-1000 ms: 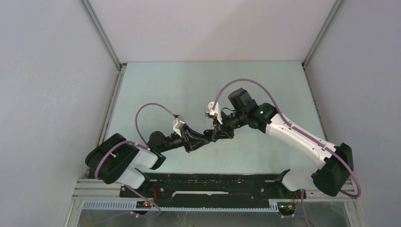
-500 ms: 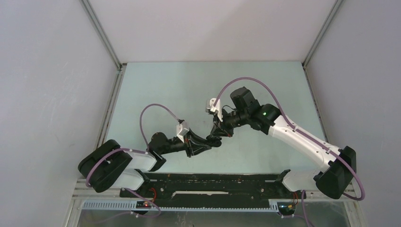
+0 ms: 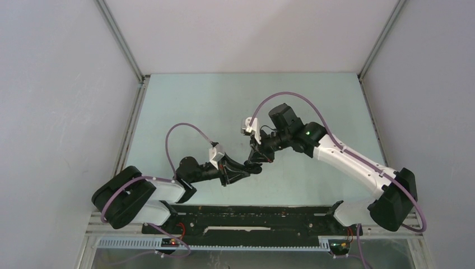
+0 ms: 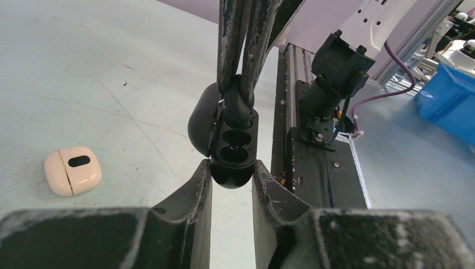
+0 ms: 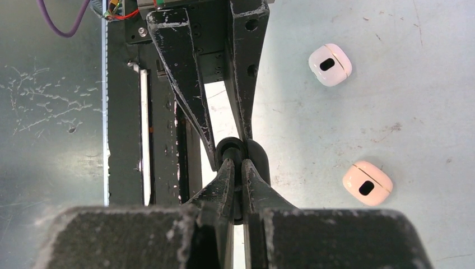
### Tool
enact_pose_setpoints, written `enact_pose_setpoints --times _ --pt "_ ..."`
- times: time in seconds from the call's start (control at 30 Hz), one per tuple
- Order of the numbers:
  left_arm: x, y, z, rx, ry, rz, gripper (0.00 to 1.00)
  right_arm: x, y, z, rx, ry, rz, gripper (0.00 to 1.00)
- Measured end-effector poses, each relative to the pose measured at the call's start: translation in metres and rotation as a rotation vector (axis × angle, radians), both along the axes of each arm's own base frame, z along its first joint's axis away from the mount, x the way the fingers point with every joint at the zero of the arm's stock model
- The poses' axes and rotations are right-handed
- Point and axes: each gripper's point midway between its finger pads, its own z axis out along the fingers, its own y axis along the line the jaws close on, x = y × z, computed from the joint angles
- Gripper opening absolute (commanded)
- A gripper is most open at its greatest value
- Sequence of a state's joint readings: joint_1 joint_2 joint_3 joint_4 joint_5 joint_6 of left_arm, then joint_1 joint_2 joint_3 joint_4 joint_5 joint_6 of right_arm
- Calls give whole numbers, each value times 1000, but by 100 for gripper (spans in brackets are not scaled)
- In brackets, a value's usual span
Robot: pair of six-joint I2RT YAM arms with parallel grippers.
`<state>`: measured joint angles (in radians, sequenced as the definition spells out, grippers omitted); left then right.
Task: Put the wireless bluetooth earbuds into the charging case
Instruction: Insert the left earbud into the left side groove of the charging case.
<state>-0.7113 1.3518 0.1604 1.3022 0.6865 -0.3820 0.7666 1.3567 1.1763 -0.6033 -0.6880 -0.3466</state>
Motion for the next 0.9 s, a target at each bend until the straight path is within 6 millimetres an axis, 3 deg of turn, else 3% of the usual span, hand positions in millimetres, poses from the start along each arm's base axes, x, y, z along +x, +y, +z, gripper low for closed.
enact_pose_setpoints --times 0.33,0.9 --pt "0 0 -1 3 4 1 1 3 3 -12 -22 24 0 0" --pt "1 1 -3 6 19 6 0 4 6 -15 -18 31 8 0"
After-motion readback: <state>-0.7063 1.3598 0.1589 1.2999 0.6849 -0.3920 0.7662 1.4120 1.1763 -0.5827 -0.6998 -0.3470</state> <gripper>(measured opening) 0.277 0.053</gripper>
